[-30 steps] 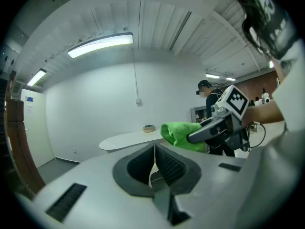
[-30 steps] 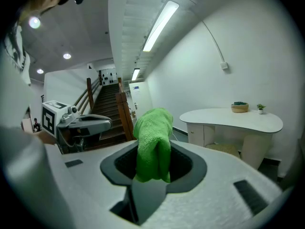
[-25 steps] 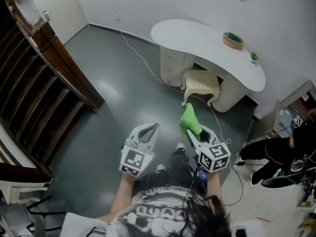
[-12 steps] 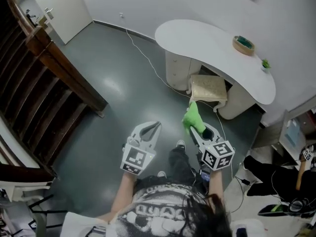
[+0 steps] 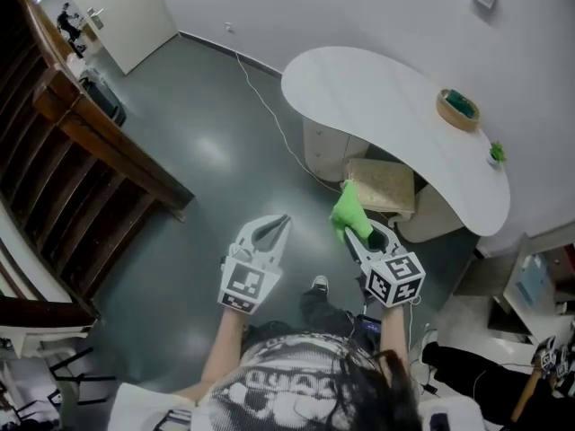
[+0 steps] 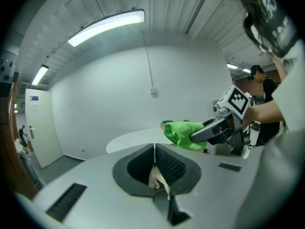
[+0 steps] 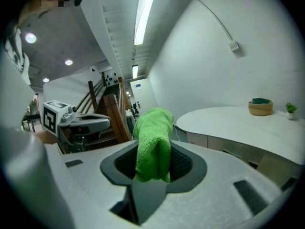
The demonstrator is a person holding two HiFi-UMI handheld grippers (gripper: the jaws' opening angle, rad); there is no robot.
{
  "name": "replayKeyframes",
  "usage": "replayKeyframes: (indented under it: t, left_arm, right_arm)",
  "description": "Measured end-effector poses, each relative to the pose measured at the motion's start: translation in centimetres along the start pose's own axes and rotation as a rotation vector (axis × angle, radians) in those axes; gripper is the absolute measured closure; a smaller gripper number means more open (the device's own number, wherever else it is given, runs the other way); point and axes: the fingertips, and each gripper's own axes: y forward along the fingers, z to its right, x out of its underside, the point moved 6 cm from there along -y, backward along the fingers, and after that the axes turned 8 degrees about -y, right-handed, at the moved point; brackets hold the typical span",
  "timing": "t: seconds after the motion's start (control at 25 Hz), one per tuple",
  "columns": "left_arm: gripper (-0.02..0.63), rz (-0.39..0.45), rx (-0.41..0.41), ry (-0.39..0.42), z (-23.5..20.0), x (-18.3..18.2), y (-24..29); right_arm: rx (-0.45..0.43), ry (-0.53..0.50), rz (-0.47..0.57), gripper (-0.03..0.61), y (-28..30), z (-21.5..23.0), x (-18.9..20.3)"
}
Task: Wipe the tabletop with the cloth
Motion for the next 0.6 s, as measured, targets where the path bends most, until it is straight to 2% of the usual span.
replayKeyframes:
  t: [0.36, 0.6]
  left_arm:
    - [0.604, 0.009, -0.039, 0.017, -1.2, -2.2, 7.7]
    - [0.604, -0.011, -0.070, 0.009, -2.2, -2.3, 9.3]
  right_arm:
    - [-0.016, -0.007, 0.011, 0.438, 2.9, 8.3, -1.7]
    - [-0.055, 0.002, 0.013, 0.439, 4.8, 9.7, -2.1]
